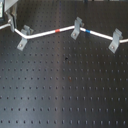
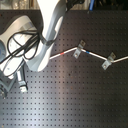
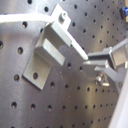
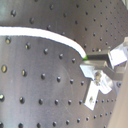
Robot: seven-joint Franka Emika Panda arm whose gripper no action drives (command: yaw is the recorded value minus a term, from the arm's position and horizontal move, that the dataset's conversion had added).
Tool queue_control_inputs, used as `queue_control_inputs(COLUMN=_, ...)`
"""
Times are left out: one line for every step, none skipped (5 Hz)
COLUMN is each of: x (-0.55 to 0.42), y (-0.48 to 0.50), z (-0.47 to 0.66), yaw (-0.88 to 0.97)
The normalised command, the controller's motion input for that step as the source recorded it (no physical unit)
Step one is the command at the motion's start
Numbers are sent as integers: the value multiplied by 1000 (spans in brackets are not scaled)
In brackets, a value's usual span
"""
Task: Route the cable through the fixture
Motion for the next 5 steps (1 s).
queue_control_inputs(x=494, y=1, z=-434, yaw=-160)
queue_control_inputs(x=487, y=-21, z=-420, yaw=-134)
queue_control_inputs(x=136, y=-326, z=-60, yaw=0)
queue_control_inputs(x=-201, y=-319, z=-17, yaw=0)
queue_control_inputs(x=-63, y=-344, z=-346, yaw=-134)
